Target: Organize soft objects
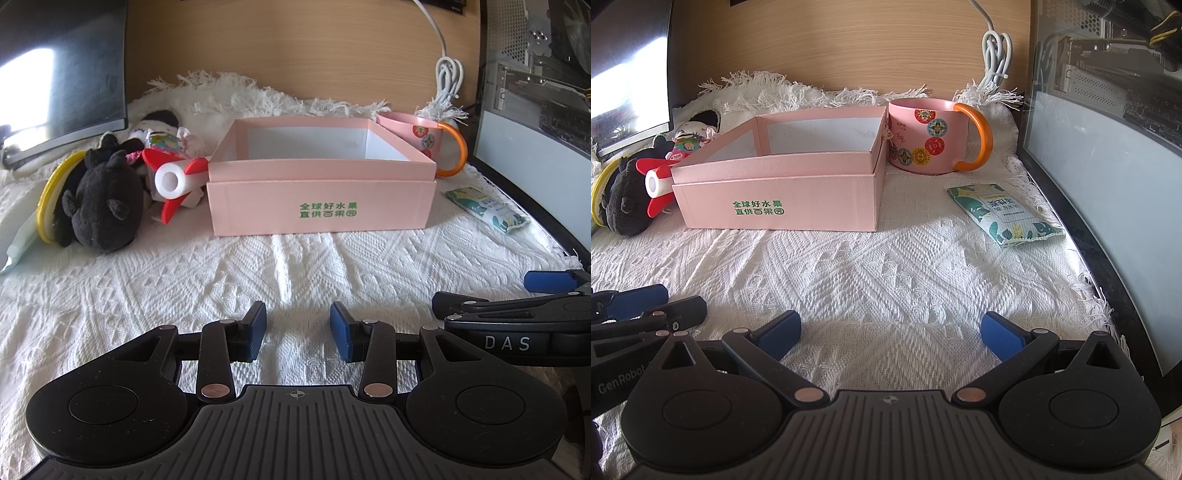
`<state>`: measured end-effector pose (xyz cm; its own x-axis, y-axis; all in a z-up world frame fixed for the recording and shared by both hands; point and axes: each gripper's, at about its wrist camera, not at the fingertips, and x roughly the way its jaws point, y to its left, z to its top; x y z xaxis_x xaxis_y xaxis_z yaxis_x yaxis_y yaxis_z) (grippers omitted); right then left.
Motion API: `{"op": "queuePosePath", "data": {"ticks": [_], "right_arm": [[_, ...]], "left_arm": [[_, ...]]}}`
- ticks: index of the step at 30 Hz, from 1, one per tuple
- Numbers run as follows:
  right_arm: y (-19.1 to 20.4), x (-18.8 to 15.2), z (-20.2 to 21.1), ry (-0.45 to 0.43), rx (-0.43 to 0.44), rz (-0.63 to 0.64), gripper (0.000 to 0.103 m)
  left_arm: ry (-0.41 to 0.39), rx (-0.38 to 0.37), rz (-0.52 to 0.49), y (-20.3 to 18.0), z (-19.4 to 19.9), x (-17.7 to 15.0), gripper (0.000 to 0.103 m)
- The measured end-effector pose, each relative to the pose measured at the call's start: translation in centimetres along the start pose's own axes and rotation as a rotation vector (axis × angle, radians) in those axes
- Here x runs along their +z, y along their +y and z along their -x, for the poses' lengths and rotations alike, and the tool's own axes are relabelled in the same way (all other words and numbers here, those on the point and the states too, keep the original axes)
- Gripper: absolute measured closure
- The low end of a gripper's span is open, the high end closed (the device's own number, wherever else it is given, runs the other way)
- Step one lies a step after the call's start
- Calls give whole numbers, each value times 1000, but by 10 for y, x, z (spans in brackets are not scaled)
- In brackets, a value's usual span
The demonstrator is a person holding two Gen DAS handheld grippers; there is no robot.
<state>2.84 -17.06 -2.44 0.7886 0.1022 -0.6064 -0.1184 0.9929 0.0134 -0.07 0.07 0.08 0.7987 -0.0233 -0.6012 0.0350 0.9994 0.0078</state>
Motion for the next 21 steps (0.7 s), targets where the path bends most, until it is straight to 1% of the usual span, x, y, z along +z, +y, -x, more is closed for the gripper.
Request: {"op": "queuePosePath", "data": {"ticks": [1,5,6,9,11,12,13,14,15,16,17,18,19,21], "right_arm": [[0,-1,0,6,5,3,0],[-8,9,-3,100,33,-1,0],[-7,10,-4,122,32,23,0],[-5,18,-8,188,38,32,0],[-1,24,-10,237,51,56,0],[2,29,-13,267,74,73,1],[6,33,-14,287,88,80,7],[12,37,-12,281,97,83,9],[21,41,-7,255,104,90,9],[33,45,-1,222,110,108,9],[47,50,4,185,118,134,9],[62,55,10,150,128,165,9],[80,60,14,118,138,202,9],[112,70,21,71,167,270,9]], "left_arm": [[2,-3,1,0,0,0,60],[29,-29,5,5,-1,4,60],[38,-42,17,8,-1,5,62],[75,-78,83,25,0,12,68],[85,-54,118,38,4,19,68],[74,-68,127,47,9,23,69],[55,-103,135,59,15,27,69],[41,-139,137,72,20,33,69],[37,-170,131,87,25,38,69],[37,-194,119,102,29,43,69],[31,-202,106,118,32,48,69],[15,-187,96,134,35,53,68],[-1,-145,83,151,37,58,67],[-25,-9,43,181,39,64,68]]}}
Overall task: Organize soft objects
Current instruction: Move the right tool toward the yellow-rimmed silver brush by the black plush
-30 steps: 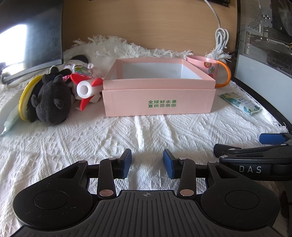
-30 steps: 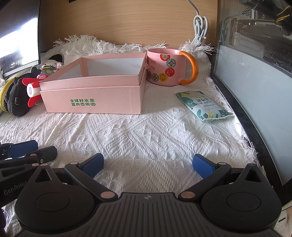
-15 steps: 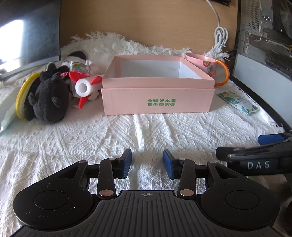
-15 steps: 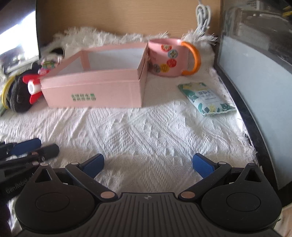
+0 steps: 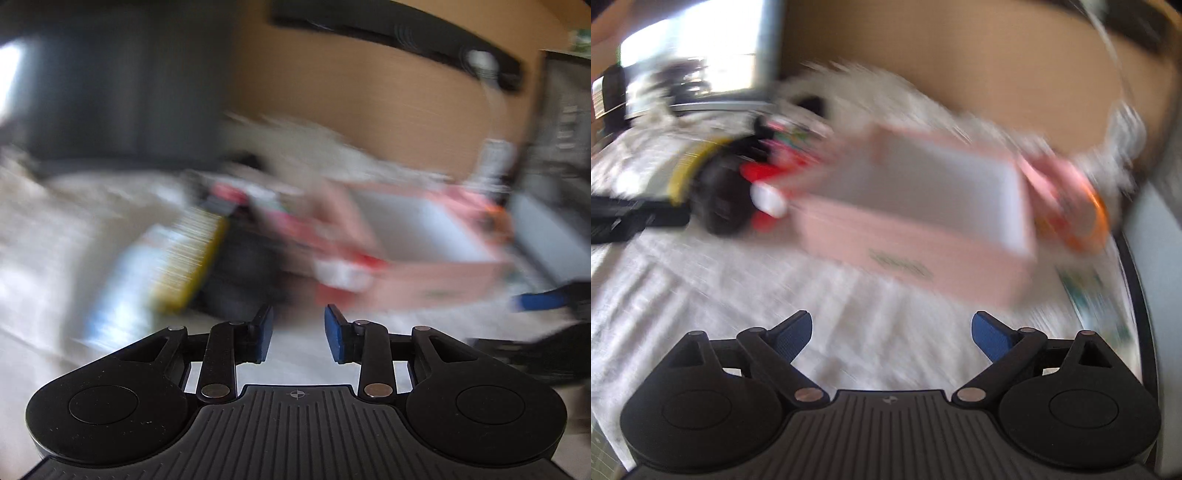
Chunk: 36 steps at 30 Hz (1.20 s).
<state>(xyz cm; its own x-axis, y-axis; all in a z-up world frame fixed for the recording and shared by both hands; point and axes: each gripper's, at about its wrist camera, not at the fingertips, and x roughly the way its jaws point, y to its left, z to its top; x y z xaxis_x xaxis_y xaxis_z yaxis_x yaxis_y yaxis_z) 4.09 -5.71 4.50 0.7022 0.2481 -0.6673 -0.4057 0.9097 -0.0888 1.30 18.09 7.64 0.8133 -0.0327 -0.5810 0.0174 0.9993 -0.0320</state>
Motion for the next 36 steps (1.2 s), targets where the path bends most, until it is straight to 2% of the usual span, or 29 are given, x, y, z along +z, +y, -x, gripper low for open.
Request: {"op": "queuePosePath", "data": {"ticks": [1,3,5,8,10,14,16,19,22,23,25,28,30,32,36], "right_arm": [[12,8,-1,-18,12,28,9],[35,25,-6,-33,30,67,9],[54,36,-12,-28,55,91,9],[74,46,-22,-6,71,124,9],[84,46,-23,-5,61,141,9],[89,44,-18,2,32,156,9],[87,41,-12,-4,5,153,9],[80,37,-7,3,-26,126,9],[72,33,-5,13,-44,109,9],[71,31,-5,14,-46,113,9],[70,28,-3,9,-37,128,9],[71,24,1,-3,-29,152,11],[69,21,8,-35,-10,153,11],[66,17,10,-38,9,142,11],[60,13,5,-23,54,87,11]], "left_arm": [[3,58,-28,13,-3,3,68],[29,116,-87,37,-12,7,68],[44,136,-138,52,-21,6,68],[38,178,-242,54,-33,-1,64],[26,223,-316,53,-42,-6,63],[41,255,-406,58,-62,-10,63],[41,265,-409,67,-66,-8,63],[40,284,-362,89,-74,-2,65],[17,336,-298,111,-83,5,83],[7,334,-265,117,-85,8,85],[-19,280,-208,125,-84,14,85],[2,244,-130,130,-76,17,85],[2,154,-64,136,-59,19,84],[25,51,-75,130,-40,18,79],[50,21,-124,94,-17,9,79]]}}
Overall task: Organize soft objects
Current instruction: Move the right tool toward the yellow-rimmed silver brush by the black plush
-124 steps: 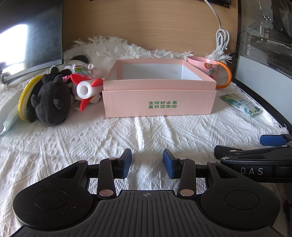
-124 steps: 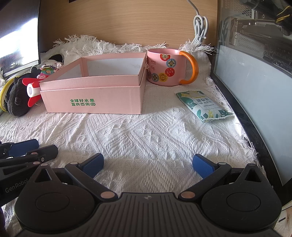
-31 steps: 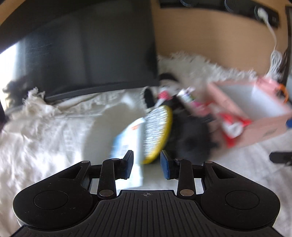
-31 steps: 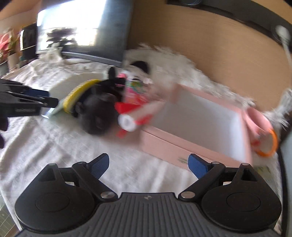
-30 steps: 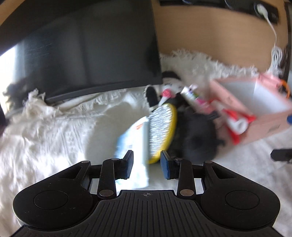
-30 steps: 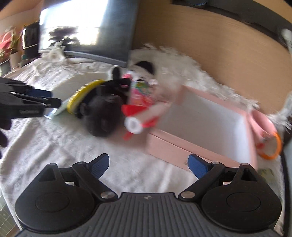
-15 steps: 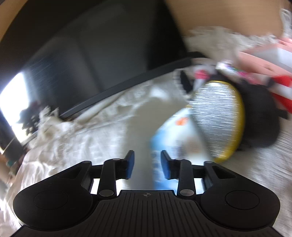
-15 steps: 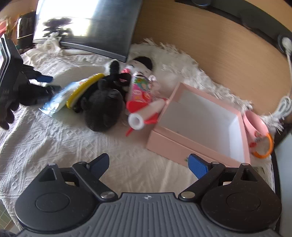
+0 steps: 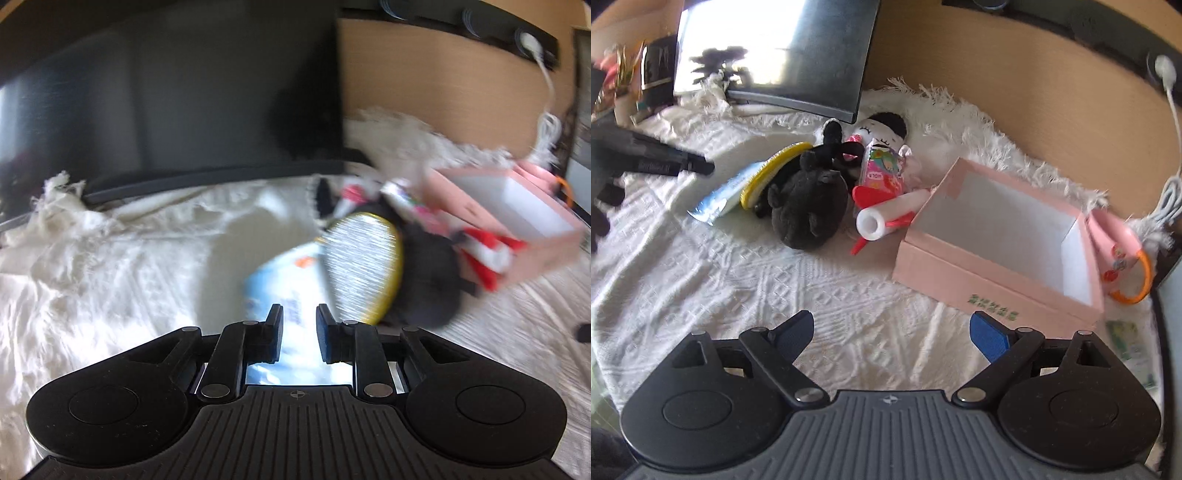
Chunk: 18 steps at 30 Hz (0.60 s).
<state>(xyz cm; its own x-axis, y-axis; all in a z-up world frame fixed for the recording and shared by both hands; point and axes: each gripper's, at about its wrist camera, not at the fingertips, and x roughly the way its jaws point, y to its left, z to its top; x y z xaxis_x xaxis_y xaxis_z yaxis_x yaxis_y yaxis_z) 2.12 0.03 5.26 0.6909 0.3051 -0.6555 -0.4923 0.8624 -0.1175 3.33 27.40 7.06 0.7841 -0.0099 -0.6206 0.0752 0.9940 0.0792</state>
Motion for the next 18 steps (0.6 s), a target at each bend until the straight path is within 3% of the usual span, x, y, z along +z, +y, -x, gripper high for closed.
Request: {"op": "queuePosePath", "data": {"ticks": [3,4,6,9,12,15,18], "right_arm": [[3,13,-5,-31,58,-17,12],[5,23,-8,-39,105,-24,18],[11,52,-19,-35,195,-31,30],[26,102,-46,-42,309,-28,32],[46,141,-89,-35,280,-31,33],[66,157,-125,-4,240,1,44],[78,158,-131,-15,175,77,59]], "left_arm": [[30,33,65,-16,0,-10,79],[36,38,108,-16,0,-14,79],[59,34,221,-10,2,-24,79],[95,-2,297,1,1,-37,79],[100,15,323,10,7,-46,79],[87,29,373,27,14,-52,79],[61,-11,429,47,15,-49,79]]}}
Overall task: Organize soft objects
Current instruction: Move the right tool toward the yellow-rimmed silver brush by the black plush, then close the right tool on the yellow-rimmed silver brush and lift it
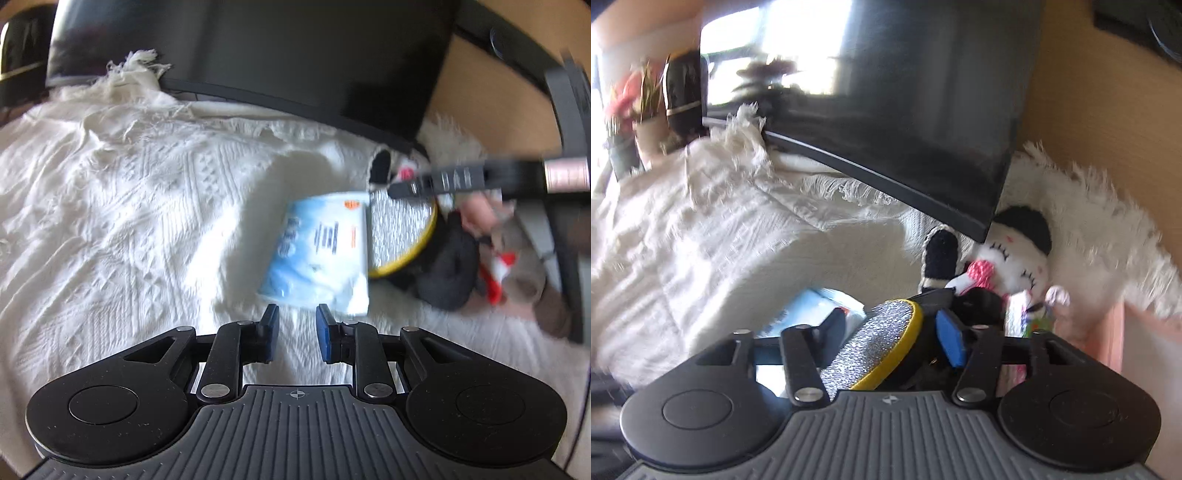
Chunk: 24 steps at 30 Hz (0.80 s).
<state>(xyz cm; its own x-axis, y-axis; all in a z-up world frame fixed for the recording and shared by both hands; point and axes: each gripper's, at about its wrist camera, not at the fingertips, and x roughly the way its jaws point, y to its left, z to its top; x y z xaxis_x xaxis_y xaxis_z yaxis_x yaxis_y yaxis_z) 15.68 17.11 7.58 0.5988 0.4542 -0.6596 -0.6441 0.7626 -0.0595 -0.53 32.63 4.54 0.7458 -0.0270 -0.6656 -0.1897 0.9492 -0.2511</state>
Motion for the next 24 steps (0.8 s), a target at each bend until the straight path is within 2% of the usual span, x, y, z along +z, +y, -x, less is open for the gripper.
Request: {"op": "queuePosePath", "data": {"ticks": [1,2,5,6,10,12,14,16,18,21,24], "right_arm": [[1,-1,3,4,-10,11,69],[-2,-3,7,18,-10,7,74],[-18,-5,23,56,67,-57,85],[-20,-6,31,61,92,-65,103],[-21,-19,61,81,193,-112,103],[-17,-29,68,67,183,-108,101],[-20,-37,68,57,168,-152,94],[-26,-41,65,68,171,-231,79],[-24,-40,63,34,138,-252,73],[-13,-32,54,-19,62,-224,71],[-3,-25,41,-12,105,-219,70]], "left_arm": [[-3,-16,-2,2,-1,4,79],[-5,-19,-22,1,-3,8,79],[-12,-6,-102,-9,-9,13,79],[-8,-5,-114,-12,-13,14,79],[13,-33,-134,-18,-23,15,79],[18,-37,-154,-22,-27,16,79],[17,-38,-179,-26,-26,15,79],[9,-31,-201,-29,-22,12,79],[9,-14,-201,-30,-19,8,79],[31,-6,-174,-25,-16,-2,79],[47,4,-159,-19,-9,-11,79]]}}
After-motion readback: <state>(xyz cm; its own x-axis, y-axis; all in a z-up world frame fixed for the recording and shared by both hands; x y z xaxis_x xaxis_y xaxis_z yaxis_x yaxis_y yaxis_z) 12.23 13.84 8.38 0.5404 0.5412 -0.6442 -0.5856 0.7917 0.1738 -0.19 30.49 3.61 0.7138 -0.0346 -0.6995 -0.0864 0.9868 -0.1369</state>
